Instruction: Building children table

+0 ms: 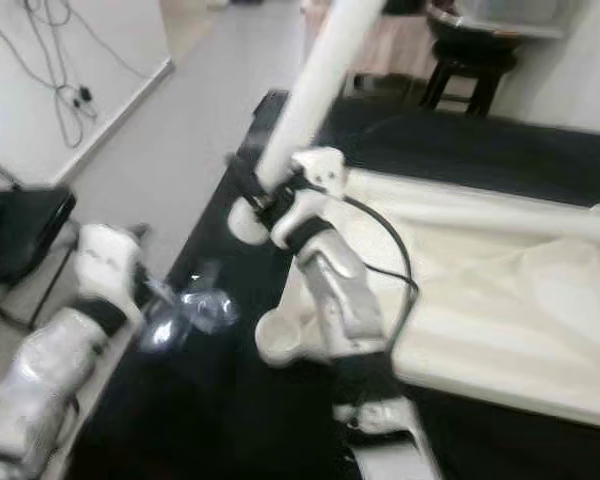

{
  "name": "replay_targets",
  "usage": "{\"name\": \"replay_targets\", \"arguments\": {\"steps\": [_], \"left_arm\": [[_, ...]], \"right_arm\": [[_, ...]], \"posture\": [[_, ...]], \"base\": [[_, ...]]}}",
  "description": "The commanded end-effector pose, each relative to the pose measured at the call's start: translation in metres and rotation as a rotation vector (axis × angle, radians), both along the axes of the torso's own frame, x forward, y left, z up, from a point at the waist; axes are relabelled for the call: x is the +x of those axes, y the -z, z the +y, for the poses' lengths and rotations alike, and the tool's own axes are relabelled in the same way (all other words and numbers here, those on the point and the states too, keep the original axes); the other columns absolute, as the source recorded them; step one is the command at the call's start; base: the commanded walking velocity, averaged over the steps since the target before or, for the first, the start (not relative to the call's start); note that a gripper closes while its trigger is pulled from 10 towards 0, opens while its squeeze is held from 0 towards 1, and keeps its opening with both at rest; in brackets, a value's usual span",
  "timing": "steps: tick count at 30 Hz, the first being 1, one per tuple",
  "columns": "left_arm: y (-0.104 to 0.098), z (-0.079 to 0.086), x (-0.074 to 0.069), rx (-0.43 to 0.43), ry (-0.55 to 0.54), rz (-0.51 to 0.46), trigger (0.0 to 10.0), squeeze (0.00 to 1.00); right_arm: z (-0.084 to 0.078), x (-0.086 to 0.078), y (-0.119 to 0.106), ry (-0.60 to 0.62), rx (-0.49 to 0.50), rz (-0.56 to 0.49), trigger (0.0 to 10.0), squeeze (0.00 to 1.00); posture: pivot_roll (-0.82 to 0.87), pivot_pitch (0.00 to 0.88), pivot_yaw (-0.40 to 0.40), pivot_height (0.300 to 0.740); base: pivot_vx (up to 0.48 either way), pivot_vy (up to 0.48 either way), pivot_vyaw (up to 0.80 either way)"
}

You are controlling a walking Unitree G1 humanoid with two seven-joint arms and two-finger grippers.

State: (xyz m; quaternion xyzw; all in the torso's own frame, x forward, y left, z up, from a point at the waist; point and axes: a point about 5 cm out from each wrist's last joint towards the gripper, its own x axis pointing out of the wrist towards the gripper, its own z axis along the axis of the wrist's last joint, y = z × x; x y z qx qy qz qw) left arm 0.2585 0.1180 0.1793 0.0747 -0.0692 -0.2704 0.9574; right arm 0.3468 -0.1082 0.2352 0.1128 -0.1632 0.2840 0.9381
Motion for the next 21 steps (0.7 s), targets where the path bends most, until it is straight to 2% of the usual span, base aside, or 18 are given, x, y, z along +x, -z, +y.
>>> {"name": "replay_targets", "arguments": {"steps": [1,5,6,8,9,10,11,12,15,20,21], "left_arm": [[0.008,0.006,-0.004,0.038,0.009,0.032,10.0,0.0],[0.027,0.015,-0.013,0.051,0.021,0.124,10.0,0.0],[0.027,0.015,-0.013,0.051,0.021,0.124,10.0,0.0],[0.032,0.018,-0.015,0.046,0.016,0.146,10.0,0.0],[0.032,0.018,-0.015,0.046,0.016,0.146,10.0,0.0],[0.034,0.02,-0.017,0.04,0.015,0.155,10.0,0.0],[0.038,0.024,-0.023,0.038,0.014,0.171,10.0,0.0],[0.038,0.024,-0.023,0.038,0.014,0.171,10.0,0.0],[0.041,0.029,-0.034,0.037,0.016,0.19,10.0,0.0],[0.045,0.036,-0.046,0.053,0.03,0.214,10.0,0.0],[0.047,0.037,-0.049,0.08,0.038,0.22,10.0,0.0]], "right_arm": [[0.014,-0.006,-0.004,-0.117,-0.002,-0.03,10.0,0.0],[0.005,-0.029,0.002,-0.393,-0.114,-0.101,10.0,0.0],[0.005,-0.029,0.002,-0.393,-0.114,-0.101,10.0,0.0],[-0.002,-0.041,0.009,-0.515,-0.182,-0.112,10.0,0.0],[-0.002,-0.041,0.009,-0.515,-0.182,-0.112,10.0,0.0],[-0.007,-0.046,0.014,-0.566,-0.224,-0.104,10.0,0.0],[-0.024,-0.053,0.025,-0.628,-0.287,-0.067,10.0,0.0],[-0.024,-0.053,0.025,-0.628,-0.287,-0.067,10.0,0.0],[-0.043,-0.062,0.033,-0.668,-0.324,-0.03,10.0,0.0],[-0.047,-0.063,0.039,-0.641,-0.278,-0.016,10.0,0.0],[-0.042,-0.061,0.044,-0.604,-0.268,-0.021,10.0,0.0]], "posture": [[0.15,0.108,-0.031,0.74],[0.15,0.123,-0.033,0.74],[0.15,0.123,-0.033,0.74],[0.14,0.132,-0.034,0.74],[0.14,0.132,-0.034,0.74],[0.14,0.132,-0.034,0.74],[0.14,0.151,-0.037,0.74],[0.14,0.151,-0.037,0.74],[0.14,0.168,-0.035,0.74],[0.14,0.18,-0.034,0.74],[0.14,0.183,-0.035,0.74]], "base": [[0.0,0.0,0.0],[0.0,0.0,0.0],[0.0,0.0,0.0],[0.0,0.0,0.0],[0.0,0.0,0.0],[0.0,0.0,0.0],[0.0,0.0,0.0],[0.0,0.0,0.0],[0.0,0.0,0.0],[0.0,0.0,0.0],[0.0,0.0,0.0]]}}
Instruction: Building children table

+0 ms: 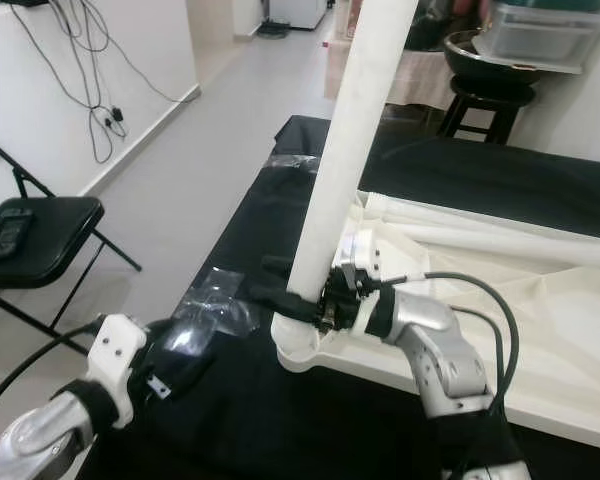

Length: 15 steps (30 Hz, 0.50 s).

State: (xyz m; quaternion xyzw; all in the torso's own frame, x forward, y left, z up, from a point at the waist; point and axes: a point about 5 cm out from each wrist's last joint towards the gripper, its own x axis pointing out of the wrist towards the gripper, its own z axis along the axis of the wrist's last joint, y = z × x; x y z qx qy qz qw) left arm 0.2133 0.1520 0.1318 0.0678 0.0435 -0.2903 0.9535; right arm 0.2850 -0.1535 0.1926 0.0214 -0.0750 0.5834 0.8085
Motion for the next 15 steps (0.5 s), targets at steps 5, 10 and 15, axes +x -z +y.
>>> {"name": "replay_targets", "arguments": {"steps": [5,10,15], "left_arm": [[-0.001,0.003,-0.006,0.029,0.011,-0.002,10.0,0.0],[-0.004,0.006,-0.006,0.027,-0.029,-0.016,10.0,0.0],[-0.009,0.008,0.0,0.024,-0.074,-0.041,10.0,0.0]], "right_arm": [[0.007,0.009,0.007,0.108,0.079,-0.001,10.0,0.0],[0.004,0.007,0.013,0.101,0.082,0.024,10.0,0.0],[0.002,-0.004,0.02,0.022,0.027,0.034,10.0,0.0]], "posture": [[0.15,0.191,-0.035,0.74],[0.15,0.198,-0.035,0.74],[0.15,0.195,-0.029,0.74]], "base": [[0.0,0.0,0.0],[0.0,0.0,0.0],[0.0,0.0,0.0]]}}
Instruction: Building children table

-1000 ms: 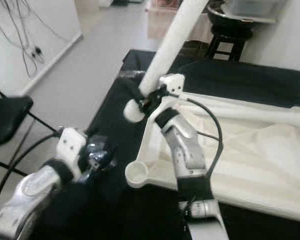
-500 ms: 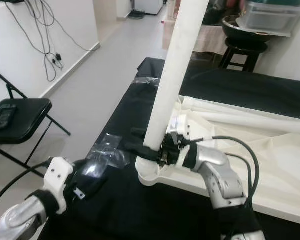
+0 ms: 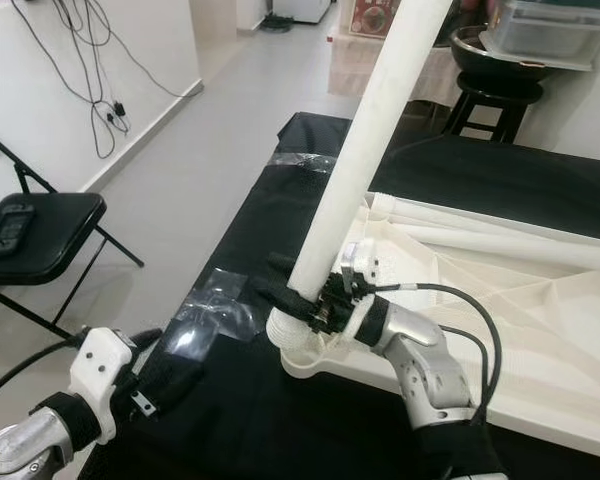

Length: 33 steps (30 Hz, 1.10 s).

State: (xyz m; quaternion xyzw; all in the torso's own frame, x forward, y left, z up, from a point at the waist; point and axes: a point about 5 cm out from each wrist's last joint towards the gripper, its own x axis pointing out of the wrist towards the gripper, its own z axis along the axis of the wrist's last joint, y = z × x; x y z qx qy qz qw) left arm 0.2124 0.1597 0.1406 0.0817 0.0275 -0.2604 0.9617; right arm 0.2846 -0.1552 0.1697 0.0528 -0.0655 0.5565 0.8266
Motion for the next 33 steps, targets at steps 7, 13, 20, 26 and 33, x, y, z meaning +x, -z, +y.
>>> {"name": "replay_targets", "arguments": {"steps": [7,13,20,26,33], "left_arm": [[-0.001,-0.003,0.003,-0.013,-0.025,-0.016,10.0,0.0],[-0.001,-0.006,0.002,-0.026,-0.015,-0.02,10.0,0.0],[0.003,-0.002,0.002,-0.05,-0.058,-0.017,10.0,0.0],[0.003,-0.002,0.002,-0.052,-0.061,-0.019,10.0,0.0],[0.006,-0.004,0.001,-0.05,-0.054,-0.017,10.0,0.0]], "right_arm": [[0.007,-0.004,0.005,-0.029,-0.034,-0.02,10.0,0.0],[0.007,-0.004,0.007,-0.025,-0.034,-0.017,10.0,0.0],[-0.002,-0.011,0.013,-0.079,-0.163,-0.039,10.0,0.0],[-0.004,-0.009,0.014,-0.06,-0.171,-0.045,10.0,0.0],[-0.008,-0.005,0.017,0.003,-0.189,-0.054,10.0,0.0]], "posture": [[0.15,0.193,-0.019,0.74],[0.15,0.193,-0.017,0.74],[0.15,0.191,-0.011,0.74],[0.14,0.188,-0.01,0.74],[0.13,0.184,-0.011,0.74]], "base": [[0.0,0.0,0.0],[0.0,0.0,0.0],[0.0,0.0,0.0],[0.0,0.0,0.0],[0.0,0.0,0.0]]}}
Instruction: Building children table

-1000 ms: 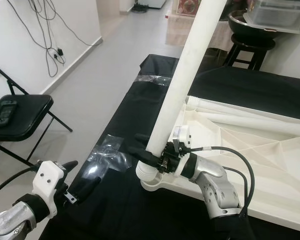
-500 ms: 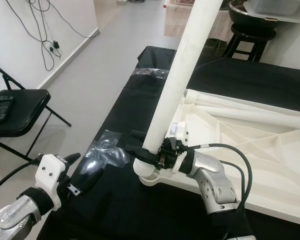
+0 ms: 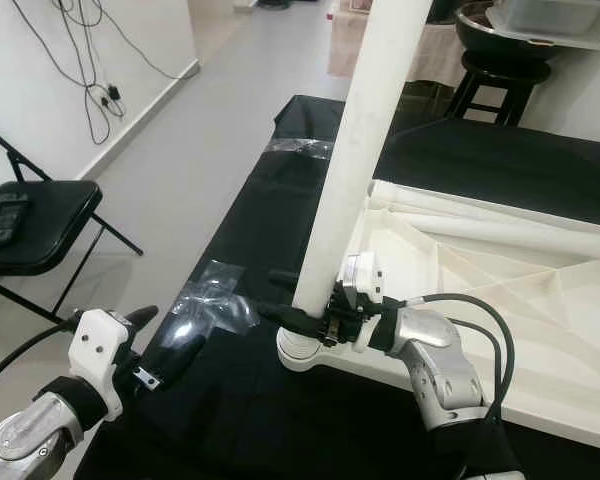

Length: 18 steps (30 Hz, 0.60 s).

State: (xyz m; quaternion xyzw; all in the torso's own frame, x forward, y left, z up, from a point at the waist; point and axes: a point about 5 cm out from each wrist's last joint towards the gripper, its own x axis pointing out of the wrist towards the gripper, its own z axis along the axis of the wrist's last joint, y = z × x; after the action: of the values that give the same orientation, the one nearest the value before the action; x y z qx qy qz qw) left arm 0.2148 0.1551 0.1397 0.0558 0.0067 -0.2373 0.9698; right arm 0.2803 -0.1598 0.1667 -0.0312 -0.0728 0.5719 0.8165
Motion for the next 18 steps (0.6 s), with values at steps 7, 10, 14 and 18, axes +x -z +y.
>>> {"name": "replay_targets", "arguments": {"steps": [7,10,14,18], "left_arm": [[0.0047,0.0001,-0.0015,0.011,0.004,0.012,10.0,0.0],[0.0045,0.0004,-0.0016,0.013,0.006,0.011,10.0,0.0],[0.0031,0.0002,-0.0012,0.017,0.01,0.007,10.0,0.0],[0.0023,-0.0005,-0.002,0.017,0.01,0.005,10.0,0.0]], "right_arm": [[-0.0007,-0.0086,0.0231,-0.029,-0.196,0.025,10.0,0.0],[0.0007,-0.0092,0.0231,-0.05,-0.221,0.018,10.0,0.0],[0.0035,-0.0046,0.018,-0.123,-0.257,0.013,10.0,0.0],[0.005,-0.0021,0.0144,-0.194,-0.267,0.024,10.0,0.0]], "posture": [[0.13,0.18,-0.005,0.74],[0.13,0.18,-0.003,0.74],[0.13,0.188,-0.007,0.74],[0.13,0.192,-0.009,0.74]], "base": [[0.0,0.0,0.0],[0.0,0.0,0.0],[0.0,0.0,0.0],[0.0,0.0,0.0]]}}
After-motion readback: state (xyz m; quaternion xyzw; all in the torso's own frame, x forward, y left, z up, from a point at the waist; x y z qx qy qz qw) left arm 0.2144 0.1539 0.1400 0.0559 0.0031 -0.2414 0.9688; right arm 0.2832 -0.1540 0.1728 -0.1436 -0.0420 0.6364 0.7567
